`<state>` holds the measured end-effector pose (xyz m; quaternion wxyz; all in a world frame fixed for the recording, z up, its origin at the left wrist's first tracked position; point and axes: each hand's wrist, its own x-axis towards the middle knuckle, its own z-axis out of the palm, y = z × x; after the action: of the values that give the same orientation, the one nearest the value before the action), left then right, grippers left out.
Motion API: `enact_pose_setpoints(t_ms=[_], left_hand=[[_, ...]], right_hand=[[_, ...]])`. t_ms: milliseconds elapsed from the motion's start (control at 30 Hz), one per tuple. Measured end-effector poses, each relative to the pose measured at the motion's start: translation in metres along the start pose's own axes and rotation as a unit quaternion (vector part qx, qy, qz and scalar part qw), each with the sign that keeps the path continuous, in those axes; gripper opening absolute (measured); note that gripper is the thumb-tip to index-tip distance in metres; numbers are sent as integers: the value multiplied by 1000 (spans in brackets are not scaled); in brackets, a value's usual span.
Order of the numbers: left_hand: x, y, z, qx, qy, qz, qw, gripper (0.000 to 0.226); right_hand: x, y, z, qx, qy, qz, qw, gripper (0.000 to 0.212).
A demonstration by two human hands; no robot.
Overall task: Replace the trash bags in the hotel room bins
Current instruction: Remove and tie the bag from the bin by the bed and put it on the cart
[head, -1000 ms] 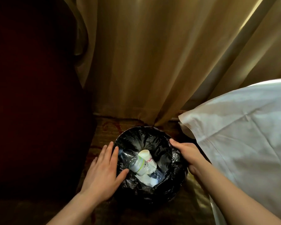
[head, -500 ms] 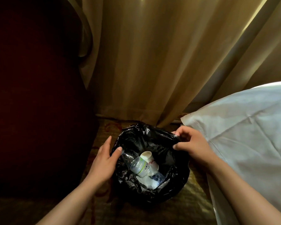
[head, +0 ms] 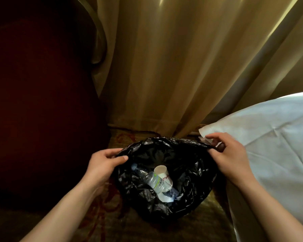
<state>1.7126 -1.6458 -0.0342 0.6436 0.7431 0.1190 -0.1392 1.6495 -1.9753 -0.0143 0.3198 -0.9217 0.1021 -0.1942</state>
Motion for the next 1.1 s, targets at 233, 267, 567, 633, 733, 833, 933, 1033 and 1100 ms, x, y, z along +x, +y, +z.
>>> enact_pose_setpoints(t_ms=[233, 267, 567, 633, 733, 833, 933, 1033, 1100], left_hand=[[-12, 13, -9, 15, 23, 37, 999, 19], [-11, 12, -10, 37, 39, 44, 998, 19], [-8, 18, -32, 200, 156, 151, 955, 4], [-7, 15, -30, 164, 156, 124, 966, 7], [-9, 17, -26, 110, 162, 125, 973, 5], [-10, 21, -29, 95, 193, 136, 967, 7], [-13, 25, -36, 167, 214, 184, 945, 6], [-15, 31, -36, 173, 218, 215, 936, 5], [-17, 32, -34, 143, 214, 218, 941, 4]], right_hand=[[-4, -15, -22, 98, -343, 262, 897, 55], [-7, -14, -23, 97, -393, 273, 873, 48], [6, -17, -28, 123, -53, 209, 969, 9], [3, -15, -24, 103, -72, 213, 969, 7], [3, -18, -25, 152, -27, 226, 962, 5], [7, -18, -32, 151, 32, 205, 967, 6], [6, -11, -37, 103, 33, 202, 973, 10], [9, -12, -42, 107, 79, 193, 972, 8], [8, -19, -40, 137, 83, 161, 974, 13]])
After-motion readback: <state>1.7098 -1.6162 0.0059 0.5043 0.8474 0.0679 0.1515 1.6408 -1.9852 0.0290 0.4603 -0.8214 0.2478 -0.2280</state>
